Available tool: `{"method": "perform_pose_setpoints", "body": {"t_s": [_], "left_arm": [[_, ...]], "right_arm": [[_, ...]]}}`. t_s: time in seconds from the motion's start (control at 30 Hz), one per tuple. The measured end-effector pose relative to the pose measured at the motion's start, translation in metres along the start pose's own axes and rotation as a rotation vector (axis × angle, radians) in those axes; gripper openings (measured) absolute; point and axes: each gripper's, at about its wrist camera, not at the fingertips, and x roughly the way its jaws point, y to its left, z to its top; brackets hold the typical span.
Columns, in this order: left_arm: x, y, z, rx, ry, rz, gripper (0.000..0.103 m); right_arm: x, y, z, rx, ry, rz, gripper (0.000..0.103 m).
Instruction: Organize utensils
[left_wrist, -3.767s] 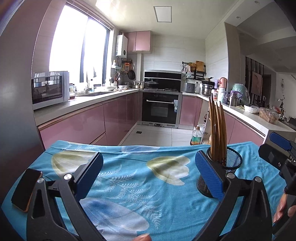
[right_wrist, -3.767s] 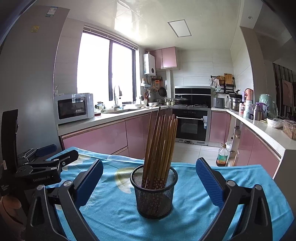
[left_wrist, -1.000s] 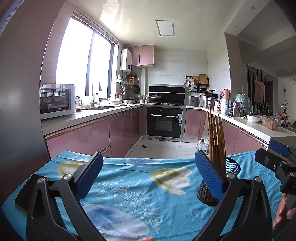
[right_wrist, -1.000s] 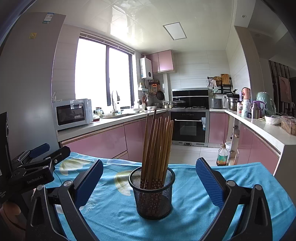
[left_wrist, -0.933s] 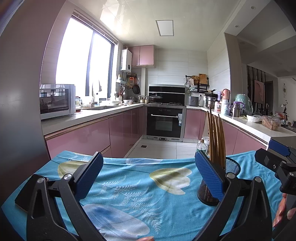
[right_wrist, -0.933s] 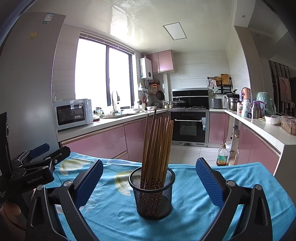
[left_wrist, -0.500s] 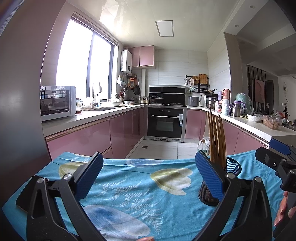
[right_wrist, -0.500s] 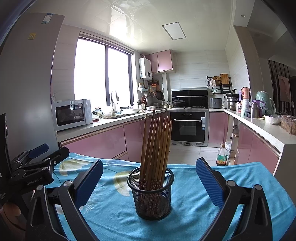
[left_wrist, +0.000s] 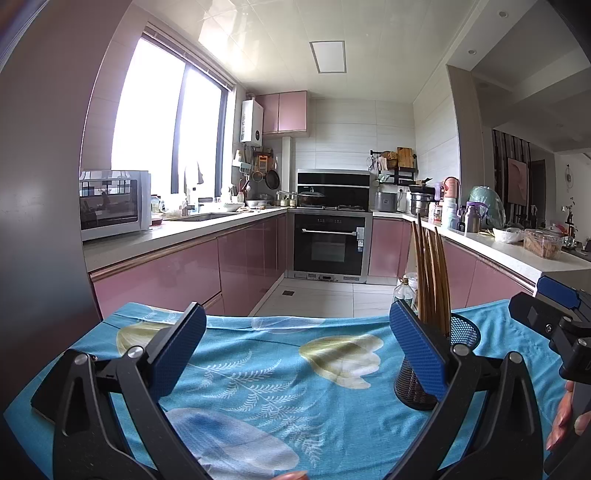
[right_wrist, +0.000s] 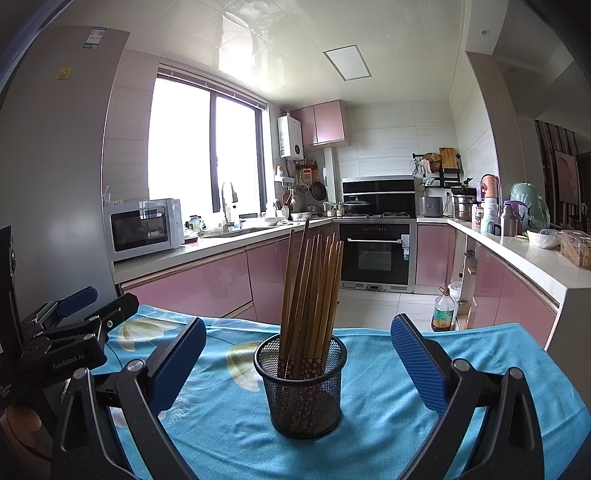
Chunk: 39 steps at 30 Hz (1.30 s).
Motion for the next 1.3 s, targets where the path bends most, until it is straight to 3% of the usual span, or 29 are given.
{"method": "perform_pose_setpoints", "body": {"t_s": [1.3], "left_arm": [[-0.0009, -0.0019, -0.0016, 0.0, -0.002, 0.0, 0.098]], "right_arm": [[-0.0028, -0.0005, 0.0009, 0.006, 0.003, -0.004, 0.097]]}}
